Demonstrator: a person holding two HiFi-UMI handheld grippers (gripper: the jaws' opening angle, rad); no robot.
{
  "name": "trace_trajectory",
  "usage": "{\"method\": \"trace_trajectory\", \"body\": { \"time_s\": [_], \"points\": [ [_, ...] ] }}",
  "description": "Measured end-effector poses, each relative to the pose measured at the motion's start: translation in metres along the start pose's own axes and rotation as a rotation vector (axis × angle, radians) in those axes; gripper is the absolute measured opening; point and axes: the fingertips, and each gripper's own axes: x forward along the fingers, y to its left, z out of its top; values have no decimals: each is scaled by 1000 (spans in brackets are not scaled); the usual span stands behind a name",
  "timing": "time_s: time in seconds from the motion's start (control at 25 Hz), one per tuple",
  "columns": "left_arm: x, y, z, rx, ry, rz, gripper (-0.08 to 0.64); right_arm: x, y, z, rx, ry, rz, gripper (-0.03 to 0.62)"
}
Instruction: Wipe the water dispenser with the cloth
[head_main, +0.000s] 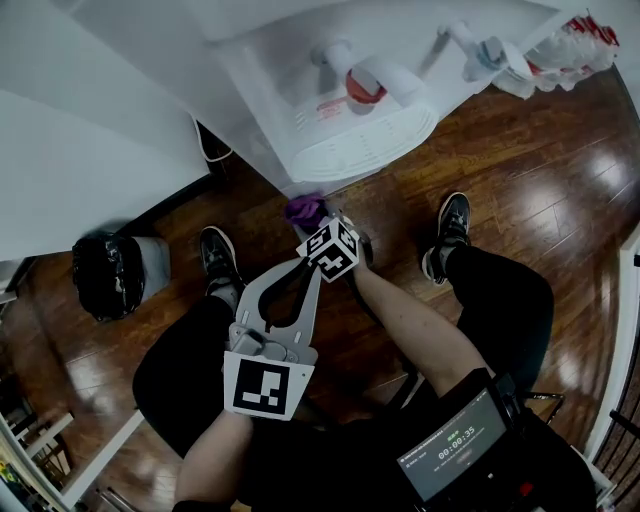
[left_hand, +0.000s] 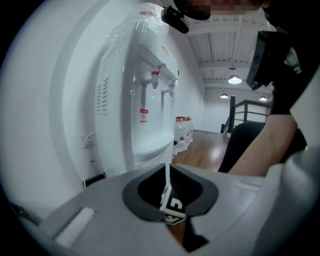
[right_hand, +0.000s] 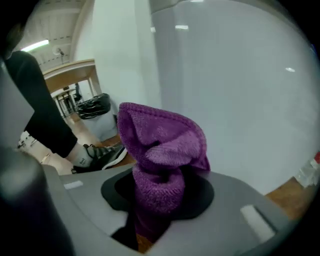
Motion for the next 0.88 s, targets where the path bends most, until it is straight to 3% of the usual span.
{"method": "trace_trajectory", "body": {
  "time_s": [0.08,0.2,0.4,0.48,0.6,0.72,0.88],
  "points": [
    [0,-1,0,7,0,-5,44,8,13,0,-59,2,54,143],
    [1,-3,-1,10,1,-20,44,8,-22,-22,-43,38,34,143],
    [2,-4,-5,-78,16,-21,44,-22,-163,-98,144,130,-186,143],
    [5,-5,-8,-79,28,-13,44,-40,-218,-112,183,153,-281,143],
    [7,-11,-16,-54,66,-27,44,-57,-265,-128,263,157,-405,143],
    [11,-16,-20,-57,84,-34,44,-51,-271,-140,299,181,-455,140],
    [11,-13,-22,-75,86,-31,44,-19,-222,-136,271,221,-412,140]
  ]
}}
